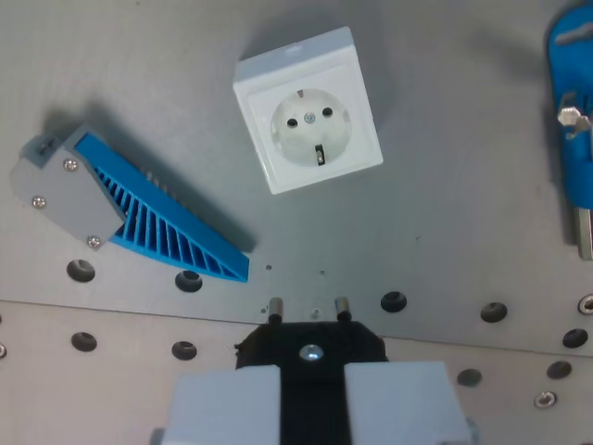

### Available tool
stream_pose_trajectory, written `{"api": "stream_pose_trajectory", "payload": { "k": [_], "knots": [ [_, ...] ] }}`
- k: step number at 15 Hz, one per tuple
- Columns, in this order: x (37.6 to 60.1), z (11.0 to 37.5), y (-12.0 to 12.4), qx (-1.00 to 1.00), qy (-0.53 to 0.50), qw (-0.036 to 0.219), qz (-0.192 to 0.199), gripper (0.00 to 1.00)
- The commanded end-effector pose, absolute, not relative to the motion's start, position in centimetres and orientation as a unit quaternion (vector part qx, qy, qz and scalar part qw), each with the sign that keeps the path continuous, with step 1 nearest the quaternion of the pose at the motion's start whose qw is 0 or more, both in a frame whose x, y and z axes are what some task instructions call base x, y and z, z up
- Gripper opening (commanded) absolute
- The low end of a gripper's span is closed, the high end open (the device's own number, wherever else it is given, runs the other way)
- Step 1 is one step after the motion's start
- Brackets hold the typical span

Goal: Move above the white socket

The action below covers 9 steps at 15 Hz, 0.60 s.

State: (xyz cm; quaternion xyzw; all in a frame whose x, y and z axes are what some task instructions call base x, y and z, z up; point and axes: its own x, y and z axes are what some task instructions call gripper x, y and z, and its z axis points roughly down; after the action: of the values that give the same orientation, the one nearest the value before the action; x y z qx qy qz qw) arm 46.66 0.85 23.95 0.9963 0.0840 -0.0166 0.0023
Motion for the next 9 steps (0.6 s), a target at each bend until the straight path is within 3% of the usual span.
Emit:
{"api": "stream_pose_trajectory", "payload": {
  "k": [1,9],
  "knots": [
    [46.5,22.5,0.4,0.989,0.145,-0.006,0.023,0.00],
    [46.7,18.5,0.2,0.983,0.180,-0.008,0.027,0.00]
  ]
}}
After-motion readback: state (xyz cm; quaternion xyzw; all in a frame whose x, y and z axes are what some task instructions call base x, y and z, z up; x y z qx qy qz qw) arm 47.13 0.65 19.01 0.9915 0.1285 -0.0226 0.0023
